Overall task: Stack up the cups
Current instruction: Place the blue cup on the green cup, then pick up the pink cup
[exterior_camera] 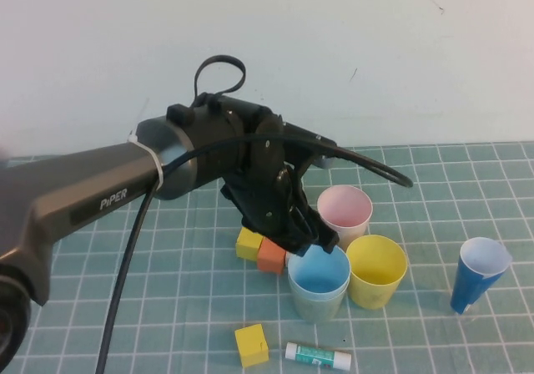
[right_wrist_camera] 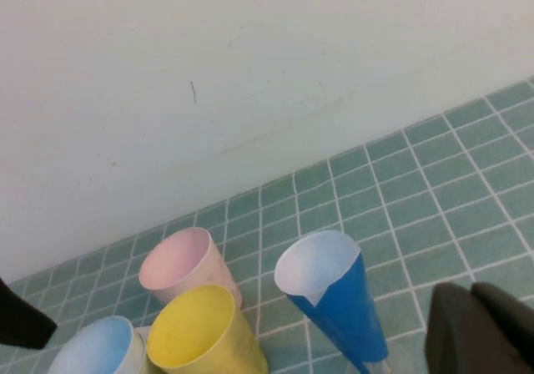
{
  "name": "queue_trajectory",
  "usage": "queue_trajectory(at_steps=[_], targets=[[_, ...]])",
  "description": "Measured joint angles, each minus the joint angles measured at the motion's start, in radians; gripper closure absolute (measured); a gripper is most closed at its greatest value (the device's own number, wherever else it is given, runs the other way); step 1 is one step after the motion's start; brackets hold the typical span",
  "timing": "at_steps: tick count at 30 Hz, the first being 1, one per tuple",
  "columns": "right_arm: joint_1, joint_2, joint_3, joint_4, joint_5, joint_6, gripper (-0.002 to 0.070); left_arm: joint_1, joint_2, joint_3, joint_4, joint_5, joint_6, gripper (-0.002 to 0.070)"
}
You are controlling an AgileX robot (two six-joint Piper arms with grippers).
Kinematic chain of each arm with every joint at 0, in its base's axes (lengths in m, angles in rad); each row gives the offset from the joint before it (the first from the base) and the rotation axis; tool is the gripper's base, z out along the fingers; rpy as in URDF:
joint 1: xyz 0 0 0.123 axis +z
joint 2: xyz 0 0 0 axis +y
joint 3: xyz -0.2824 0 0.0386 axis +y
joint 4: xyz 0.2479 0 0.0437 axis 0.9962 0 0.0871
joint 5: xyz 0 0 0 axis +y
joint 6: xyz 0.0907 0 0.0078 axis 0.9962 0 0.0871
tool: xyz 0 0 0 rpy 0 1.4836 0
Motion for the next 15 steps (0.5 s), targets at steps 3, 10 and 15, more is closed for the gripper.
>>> queue_trajectory(at_steps=[3,10,15], targets=[[0.0,0.0,-0.009,0.0,0.036,-0.022,0.0679,0.0,-0.021,-0.011,0.046,0.002,-0.029,0.0382],[0.0,0.112,-0.242,-0.002,0.191,-0.141,0.0679,0.0,-0.188,0.027,0.123,-0.053,-0.036,0.0624],[0.0,0.377,-0.487,-0.004,0.344,-0.324,0.0679,0.0,-0.388,0.226,0.131,-0.156,-0.059,0.0668]])
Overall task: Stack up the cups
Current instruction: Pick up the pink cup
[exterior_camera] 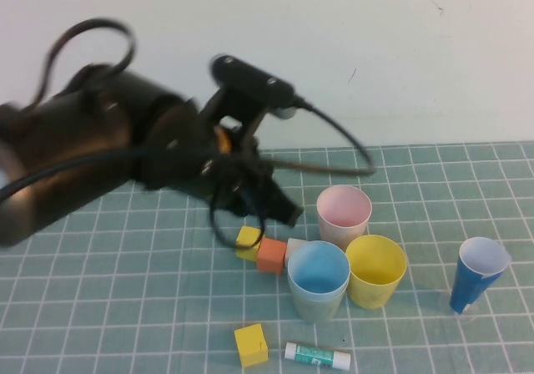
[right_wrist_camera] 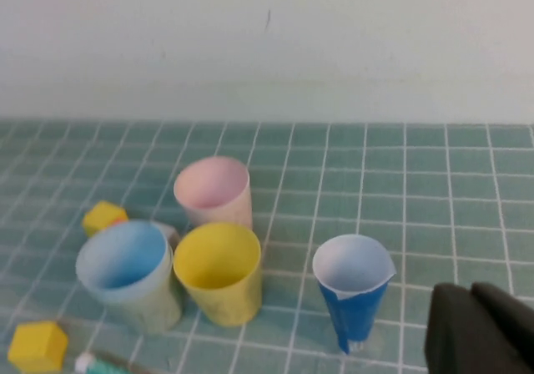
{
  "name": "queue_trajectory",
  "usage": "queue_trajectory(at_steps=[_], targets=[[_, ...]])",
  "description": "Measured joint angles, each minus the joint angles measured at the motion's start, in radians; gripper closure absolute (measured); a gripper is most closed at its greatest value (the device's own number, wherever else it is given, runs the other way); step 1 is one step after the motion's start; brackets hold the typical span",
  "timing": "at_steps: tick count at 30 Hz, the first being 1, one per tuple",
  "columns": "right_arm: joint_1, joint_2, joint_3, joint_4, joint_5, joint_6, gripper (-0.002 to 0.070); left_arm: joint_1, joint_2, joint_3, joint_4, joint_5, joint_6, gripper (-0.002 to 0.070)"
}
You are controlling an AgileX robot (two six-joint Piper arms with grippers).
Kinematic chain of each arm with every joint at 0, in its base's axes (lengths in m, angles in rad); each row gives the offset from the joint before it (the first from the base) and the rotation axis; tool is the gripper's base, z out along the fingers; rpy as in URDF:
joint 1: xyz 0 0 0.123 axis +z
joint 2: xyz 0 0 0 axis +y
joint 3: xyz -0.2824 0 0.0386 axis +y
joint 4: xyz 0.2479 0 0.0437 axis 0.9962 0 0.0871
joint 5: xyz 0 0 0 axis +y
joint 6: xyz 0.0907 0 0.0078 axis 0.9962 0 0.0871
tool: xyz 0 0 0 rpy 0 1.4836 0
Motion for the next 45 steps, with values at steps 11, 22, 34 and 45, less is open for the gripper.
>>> queue_trajectory(at_steps=[11,22,34,45], targets=[[0.003,0.584,-0.437,0.033,0.409,-0.358,0.0679,0.0,-0.506,0.498,0.165,-0.111,-0.265,0.0673],[0.252,1.037,-0.82,-0.164,0.553,-0.345,0.0679,0.0,-0.839,0.728,0.333,-0.076,-0.6,0.0673],[0.371,1.499,-1.232,-0.258,0.639,-0.286,0.0679,0.0,-1.029,0.778,0.348,-0.002,-0.625,0.0673],[0.387,1.81,-1.503,-0.269,0.639,-0.282,0.049,0.0,-1.032,0.778,0.37,0.043,-0.625,0.0673]])
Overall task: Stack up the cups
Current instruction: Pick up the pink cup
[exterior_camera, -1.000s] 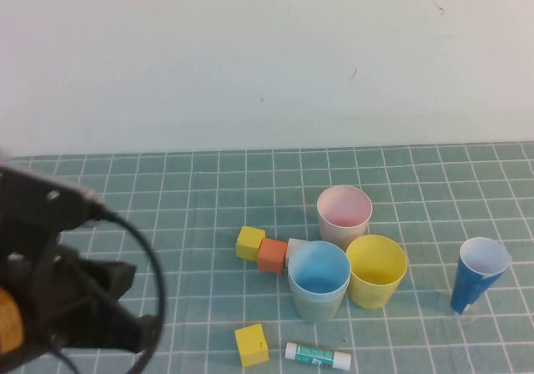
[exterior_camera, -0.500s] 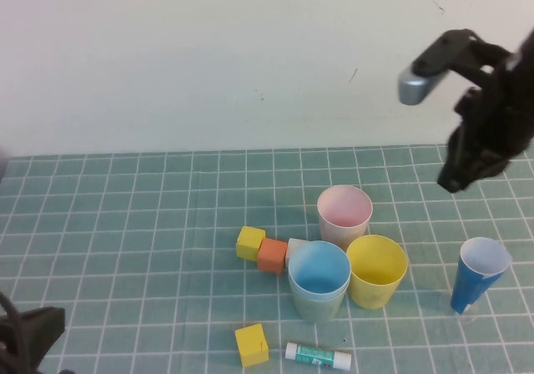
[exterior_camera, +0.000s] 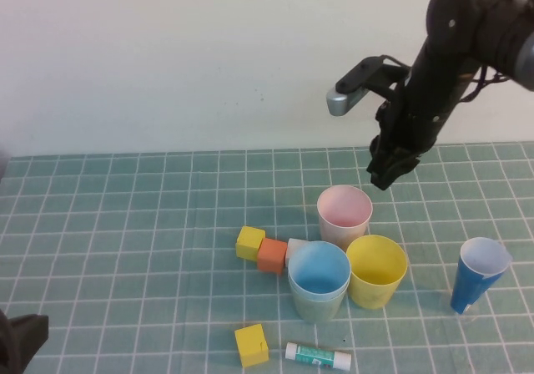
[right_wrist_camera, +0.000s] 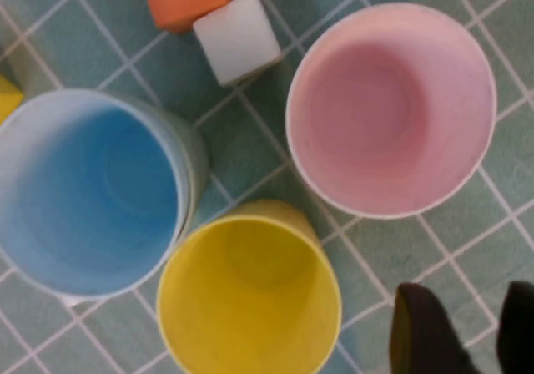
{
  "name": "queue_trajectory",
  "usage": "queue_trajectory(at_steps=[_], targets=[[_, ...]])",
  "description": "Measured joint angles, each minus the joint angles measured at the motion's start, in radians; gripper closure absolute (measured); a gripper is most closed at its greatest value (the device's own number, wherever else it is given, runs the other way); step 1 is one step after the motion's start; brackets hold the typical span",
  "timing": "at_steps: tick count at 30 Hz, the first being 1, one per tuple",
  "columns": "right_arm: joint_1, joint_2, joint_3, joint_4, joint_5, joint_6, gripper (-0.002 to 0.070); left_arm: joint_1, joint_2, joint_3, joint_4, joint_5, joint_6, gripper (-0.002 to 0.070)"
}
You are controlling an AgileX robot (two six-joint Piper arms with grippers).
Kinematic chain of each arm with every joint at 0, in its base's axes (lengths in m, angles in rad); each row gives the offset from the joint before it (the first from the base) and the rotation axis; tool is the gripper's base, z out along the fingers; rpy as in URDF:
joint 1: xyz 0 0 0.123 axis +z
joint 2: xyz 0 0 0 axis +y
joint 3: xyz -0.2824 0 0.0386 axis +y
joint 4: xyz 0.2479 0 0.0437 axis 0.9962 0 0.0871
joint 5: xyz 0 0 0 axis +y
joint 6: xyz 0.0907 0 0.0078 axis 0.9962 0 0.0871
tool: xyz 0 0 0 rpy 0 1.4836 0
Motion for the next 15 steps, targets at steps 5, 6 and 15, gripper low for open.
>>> queue_trajectory(at_steps=[5,6,15], targets=[[0.0,0.109,-0.097,0.002,0.0,0.03,0.029,0.0,0.0,0.0,0.007,0.041,0.006,0.0673],[0.0,0.132,-0.116,0.002,-0.009,0.037,0.0267,0.0,0.0,0.0,0.007,0.048,0.007,0.0673],[0.0,0.301,-0.222,0.004,-0.066,0.092,0.0229,0.0,0.0,0.0,0.007,0.08,0.012,0.0674]])
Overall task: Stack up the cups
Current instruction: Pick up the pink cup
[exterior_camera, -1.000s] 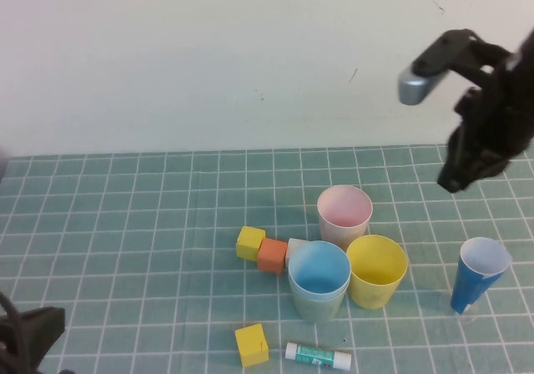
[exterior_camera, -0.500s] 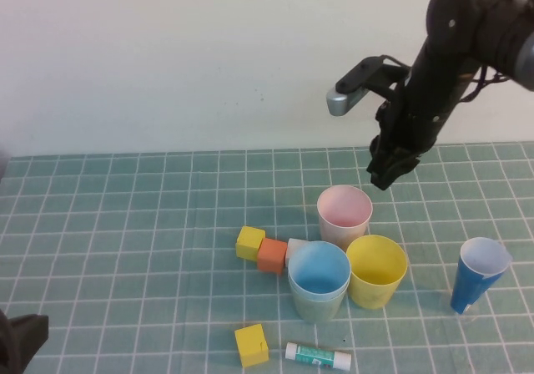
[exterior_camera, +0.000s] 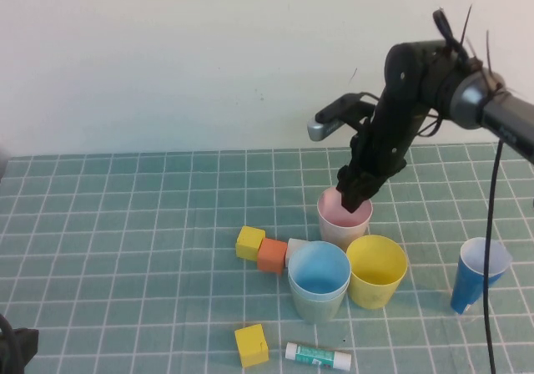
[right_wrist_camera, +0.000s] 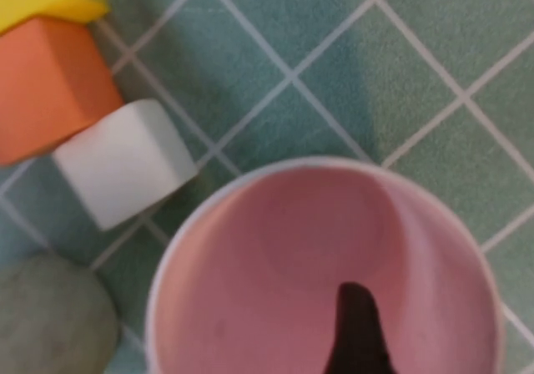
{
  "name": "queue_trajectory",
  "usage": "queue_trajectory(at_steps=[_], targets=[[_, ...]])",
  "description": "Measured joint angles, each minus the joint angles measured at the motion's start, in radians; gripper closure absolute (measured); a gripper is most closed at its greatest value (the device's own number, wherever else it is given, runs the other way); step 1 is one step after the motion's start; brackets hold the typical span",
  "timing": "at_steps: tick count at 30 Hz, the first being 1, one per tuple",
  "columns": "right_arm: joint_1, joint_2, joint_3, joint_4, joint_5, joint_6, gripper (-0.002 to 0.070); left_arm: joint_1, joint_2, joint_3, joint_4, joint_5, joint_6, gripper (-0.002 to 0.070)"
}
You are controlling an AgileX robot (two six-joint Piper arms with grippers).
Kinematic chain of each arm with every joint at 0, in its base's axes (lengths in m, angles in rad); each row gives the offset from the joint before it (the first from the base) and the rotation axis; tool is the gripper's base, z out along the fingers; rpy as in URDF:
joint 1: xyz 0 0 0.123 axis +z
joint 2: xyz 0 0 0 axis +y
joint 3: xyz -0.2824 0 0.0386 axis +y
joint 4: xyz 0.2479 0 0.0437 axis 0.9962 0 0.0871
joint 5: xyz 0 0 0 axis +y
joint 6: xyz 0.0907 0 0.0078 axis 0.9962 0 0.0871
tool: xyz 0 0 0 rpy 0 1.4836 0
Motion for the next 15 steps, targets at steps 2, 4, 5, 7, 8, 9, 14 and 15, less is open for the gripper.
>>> queue_trajectory(at_steps=[2,4,5,7,8,9,14,15], targets=[[0.0,0.029,0.0,0.0,-0.019,0.033,0.0235,0.0,0.0,0.0,0.0,0.002,0.0,0.0674],[0.0,0.049,-0.002,-0.002,-0.025,0.049,0.0279,0.0,0.0,0.0,0.0,0.002,0.0,0.0674],[0.0,0.057,-0.002,-0.002,-0.025,0.054,0.0316,0.0,0.0,0.0,0.0,0.002,0.0,0.0675],[0.0,0.063,-0.005,-0.002,-0.025,0.058,0.0459,0.0,0.0,0.0,0.0,0.002,0.0,0.0674],[0.0,0.063,-0.005,-0.002,-0.025,0.064,0.0535,0.0,0.0,0.0,0.0,0.002,0.0,0.0675],[0.0,0.063,-0.007,-0.004,-0.027,0.07,0.0585,0.0,0.0,0.0,0.0,0.004,0.0,0.0674],[0.0,0.019,-0.007,-0.01,-0.034,0.082,0.0654,0.0,0.0,0.0,0.0,0.006,0.0,0.0674],[0.0,0.001,-0.007,-0.012,-0.028,0.076,0.0654,0.0,0.0,0.0,0.0,0.006,0.0,0.0674]])
